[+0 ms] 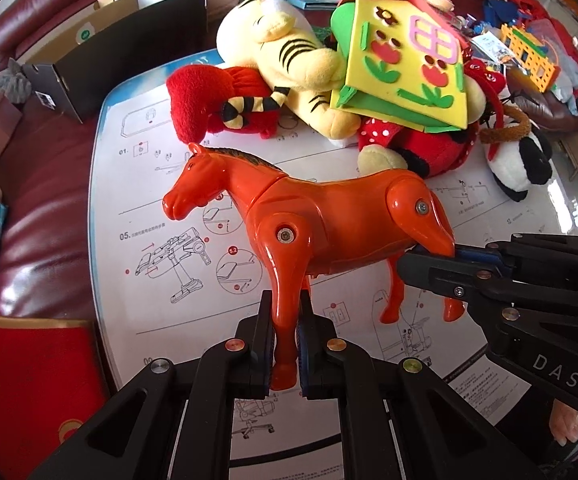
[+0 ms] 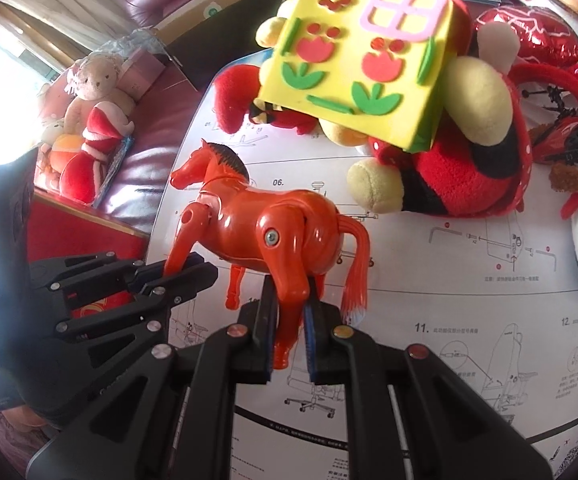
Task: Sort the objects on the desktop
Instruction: 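Lift the orange horse with the right tool and carry it over the red box, then open the right tool to drop the horse into the red box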
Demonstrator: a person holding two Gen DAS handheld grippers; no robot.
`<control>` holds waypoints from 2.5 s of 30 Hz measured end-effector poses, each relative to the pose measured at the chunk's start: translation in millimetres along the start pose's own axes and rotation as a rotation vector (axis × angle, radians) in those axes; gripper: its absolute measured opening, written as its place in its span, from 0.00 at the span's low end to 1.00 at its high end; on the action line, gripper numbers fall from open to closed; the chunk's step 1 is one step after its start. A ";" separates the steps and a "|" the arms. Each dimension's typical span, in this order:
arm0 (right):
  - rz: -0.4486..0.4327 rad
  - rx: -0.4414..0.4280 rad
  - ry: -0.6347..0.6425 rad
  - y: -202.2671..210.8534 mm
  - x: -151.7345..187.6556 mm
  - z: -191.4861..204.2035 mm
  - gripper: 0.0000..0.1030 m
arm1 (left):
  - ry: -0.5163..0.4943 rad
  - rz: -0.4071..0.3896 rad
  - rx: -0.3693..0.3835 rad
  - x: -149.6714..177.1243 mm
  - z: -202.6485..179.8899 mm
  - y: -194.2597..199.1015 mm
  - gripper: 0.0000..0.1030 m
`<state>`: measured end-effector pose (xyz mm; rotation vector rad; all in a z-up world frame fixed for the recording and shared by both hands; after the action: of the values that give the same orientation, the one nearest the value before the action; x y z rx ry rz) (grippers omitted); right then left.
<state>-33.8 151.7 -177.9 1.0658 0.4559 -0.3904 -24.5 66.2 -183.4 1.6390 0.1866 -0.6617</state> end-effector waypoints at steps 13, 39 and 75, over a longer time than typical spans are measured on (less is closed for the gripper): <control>-0.084 -0.003 0.076 45.1 -8.0 33.0 0.12 | -0.001 -0.126 -0.015 -4.1 -0.8 66.8 0.08; -0.365 -0.251 0.472 195.8 -8.6 247.7 0.13 | 0.244 -0.556 -0.196 36.8 98.4 311.8 0.08; 0.205 -0.534 0.870 79.5 182.1 459.3 0.20 | 0.728 -0.275 -0.456 278.5 238.4 334.2 0.08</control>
<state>237.0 -241.9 -28.9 0.7002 1.1374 0.3991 290.4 -293.3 -50.4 1.3501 1.0276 -0.1675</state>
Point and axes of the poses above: each gripper's, at about its wrist camera, not at the fingertips, and y roughly against the way its jaws point, z to its left, x to its underside, the point moved 9 cm from there along -y, roughly the way its jaws point, and after that the axes turned 13 degrees about -z, right-handed, at the moved point
